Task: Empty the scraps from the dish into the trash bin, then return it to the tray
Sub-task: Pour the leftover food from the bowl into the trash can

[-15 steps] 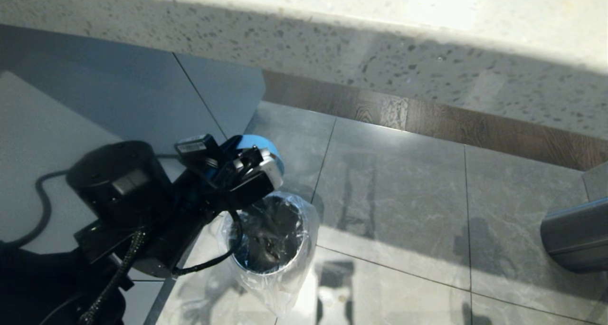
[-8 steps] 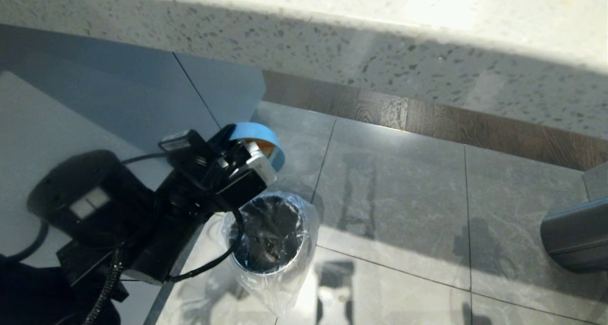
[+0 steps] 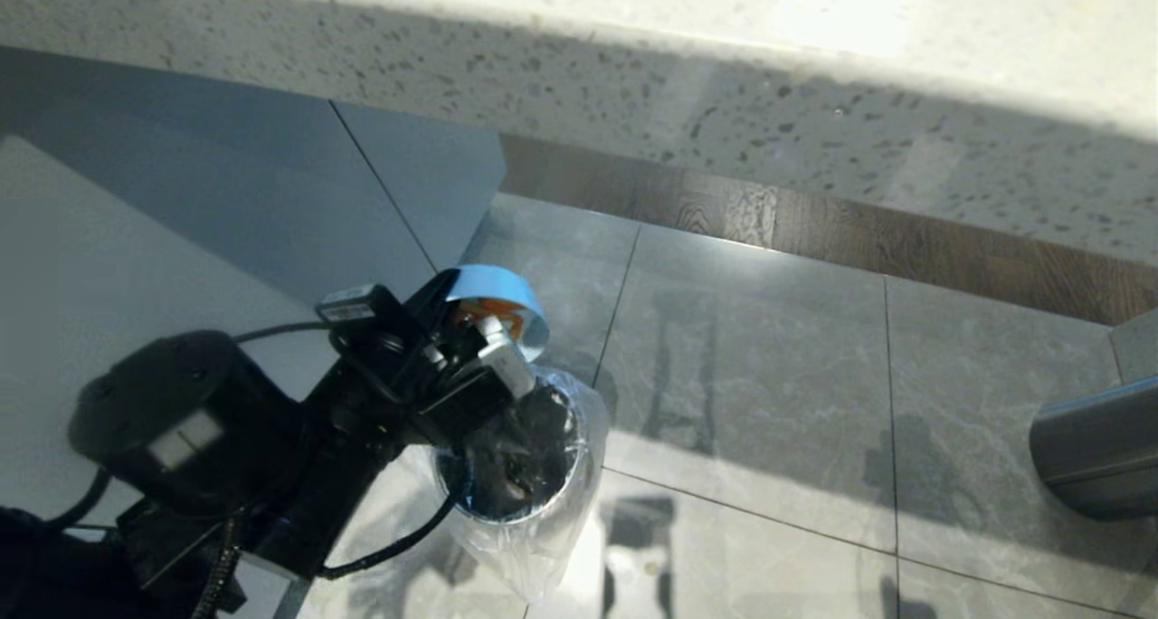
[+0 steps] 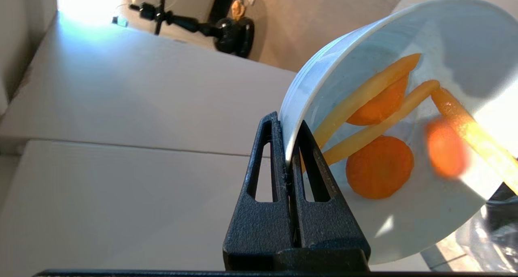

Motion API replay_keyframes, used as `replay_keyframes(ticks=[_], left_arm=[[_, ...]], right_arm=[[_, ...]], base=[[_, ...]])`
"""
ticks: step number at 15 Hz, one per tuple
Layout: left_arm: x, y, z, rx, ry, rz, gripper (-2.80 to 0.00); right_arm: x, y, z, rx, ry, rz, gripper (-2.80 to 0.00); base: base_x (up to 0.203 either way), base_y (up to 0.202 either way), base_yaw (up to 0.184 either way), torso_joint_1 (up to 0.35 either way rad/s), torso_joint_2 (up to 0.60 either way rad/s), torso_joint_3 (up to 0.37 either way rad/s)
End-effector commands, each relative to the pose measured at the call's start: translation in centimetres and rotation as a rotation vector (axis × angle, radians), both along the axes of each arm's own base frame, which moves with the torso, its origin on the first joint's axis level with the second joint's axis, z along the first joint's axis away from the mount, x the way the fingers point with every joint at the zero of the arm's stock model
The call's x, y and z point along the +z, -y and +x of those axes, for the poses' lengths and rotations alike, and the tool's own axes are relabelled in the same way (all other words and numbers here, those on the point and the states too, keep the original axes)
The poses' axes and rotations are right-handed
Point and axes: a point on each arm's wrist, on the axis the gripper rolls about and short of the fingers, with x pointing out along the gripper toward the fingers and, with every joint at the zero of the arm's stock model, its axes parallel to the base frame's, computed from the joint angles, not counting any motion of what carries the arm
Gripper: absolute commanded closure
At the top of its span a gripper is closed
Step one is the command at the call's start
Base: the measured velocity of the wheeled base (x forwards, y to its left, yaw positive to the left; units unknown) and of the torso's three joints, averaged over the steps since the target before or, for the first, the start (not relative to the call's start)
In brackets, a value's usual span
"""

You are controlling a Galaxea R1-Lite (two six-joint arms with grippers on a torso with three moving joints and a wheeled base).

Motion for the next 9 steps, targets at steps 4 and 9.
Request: replay_keyframes(ticks=[4,9], left_arm=[[0.2,0.6,0.3,-0.007,0.033,-0.021,0.00],[0.8,0.5,1.6,0.029,0.059,-0.039,0.00]], right_arm=[[0.0,0.0,0.0,0.000,0.001,0.000,0.00],[0.0,0.0,0.0,0.000,0.001,0.000,0.00]], base=[[0.000,0.000,0.000,0.000,0.00,0.000],[0.000,0.000,0.000,0.000,0.00,0.000]])
